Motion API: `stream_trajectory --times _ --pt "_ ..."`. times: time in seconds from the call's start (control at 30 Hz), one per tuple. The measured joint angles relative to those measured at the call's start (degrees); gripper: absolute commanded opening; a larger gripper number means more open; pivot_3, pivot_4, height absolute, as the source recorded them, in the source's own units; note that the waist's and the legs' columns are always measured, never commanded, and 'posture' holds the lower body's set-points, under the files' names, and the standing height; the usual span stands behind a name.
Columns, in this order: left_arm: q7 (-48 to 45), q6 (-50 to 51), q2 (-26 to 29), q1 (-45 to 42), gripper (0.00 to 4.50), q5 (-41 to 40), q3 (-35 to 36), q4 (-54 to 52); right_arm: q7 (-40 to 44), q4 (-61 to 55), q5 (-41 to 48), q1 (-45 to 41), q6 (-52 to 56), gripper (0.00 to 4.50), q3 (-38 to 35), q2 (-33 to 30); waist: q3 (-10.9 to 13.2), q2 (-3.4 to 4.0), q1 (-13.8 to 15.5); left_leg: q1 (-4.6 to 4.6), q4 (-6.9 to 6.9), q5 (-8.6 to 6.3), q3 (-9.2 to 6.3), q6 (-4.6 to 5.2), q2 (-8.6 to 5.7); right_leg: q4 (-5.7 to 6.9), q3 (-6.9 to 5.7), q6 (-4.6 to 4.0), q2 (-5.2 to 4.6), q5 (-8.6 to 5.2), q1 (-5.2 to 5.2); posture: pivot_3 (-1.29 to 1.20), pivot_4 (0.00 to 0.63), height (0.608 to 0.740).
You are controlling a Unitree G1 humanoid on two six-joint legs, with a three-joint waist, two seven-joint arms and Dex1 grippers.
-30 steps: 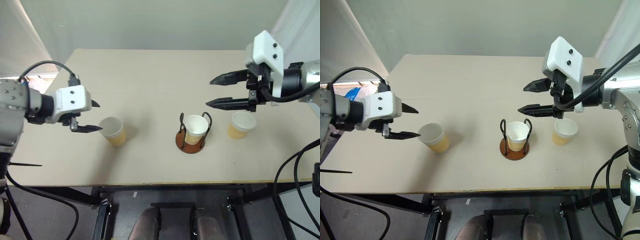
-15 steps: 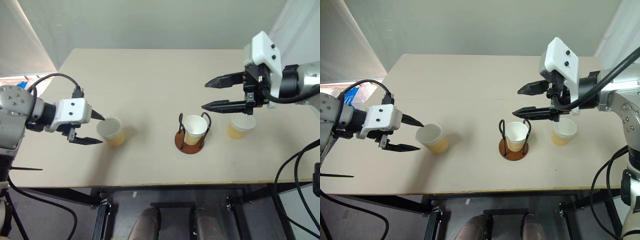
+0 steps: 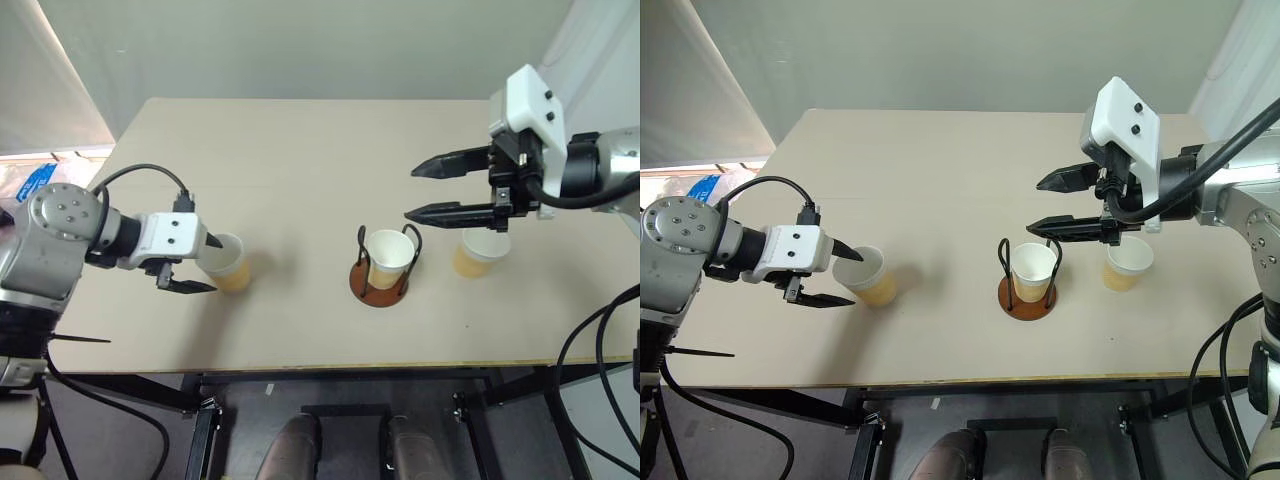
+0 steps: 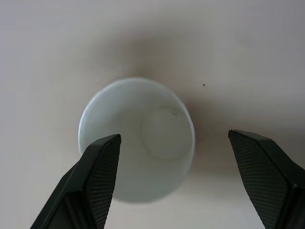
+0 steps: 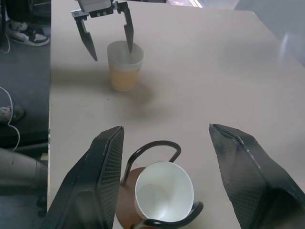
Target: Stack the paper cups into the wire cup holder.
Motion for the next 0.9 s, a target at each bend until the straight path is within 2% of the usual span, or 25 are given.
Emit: stream_trajectory --times 0.03,0.1,0.37,0.73,0.9 --pt "0.03 -0.06 -0.16 0.0 3.43 0.08 -0.01 0.0 -0.1 -0.02 0.15 0.03 0.0 3.03 0.0 -0.06 0.0 0.0 0.0 0.0 0.0 0.0 0.0 0.0 0.0 0.0 0.0 0.0 0.0 0.0 0.0 0.0 0.15 0.74" --pt "0.16 -0.34 -0.7 0.0 2.79 0.59 -0.15 0.01 -0.21 -0.08 0.25 0.18 0.0 3.03 0.0 -0.14 0.0 0.0 0.0 0.0 0.0 0.0 0.0 0.0 0.0 0.01 -0.01 0.0 0.0 0.0 0.0 0.0 0.15 0.74" --pt "-0.23 -1.33 -2.02 0.0 0.05 1.99 -1.98 0.59 -1.06 -0.12 1.61 1.15 0.08 3.03 -0.01 -0.37 0.0 0.0 -0.01 0.0 0.09 0.02 0.0 0.02 0.0 0.12 -0.01 0.0 0.0 0.0 0.0 0.0 0.15 0.74" --pt "-1.97 -0.28 -2.35 -0.61 0.05 1.45 -2.17 0.99 -1.75 0.05 2.72 2.84 -2.1 3.03 -0.75 -0.47 0.0 0.0 -0.01 0.01 0.17 0.05 0.0 0.02 0.0 0.23 0.0 0.01 0.0 -0.01 0.0 0.0 0.15 0.74" --pt "-4.05 4.95 -4.9 -6.08 0.05 -1.95 -2.13 0.26 -1.09 0.76 3.63 4.72 -4.54 3.03 -2.73 -1.26 -0.02 -0.04 0.25 -0.06 0.26 0.06 0.0 0.04 -0.02 0.22 -0.01 0.0 -0.01 -0.01 0.02 0.0 0.15 0.74"
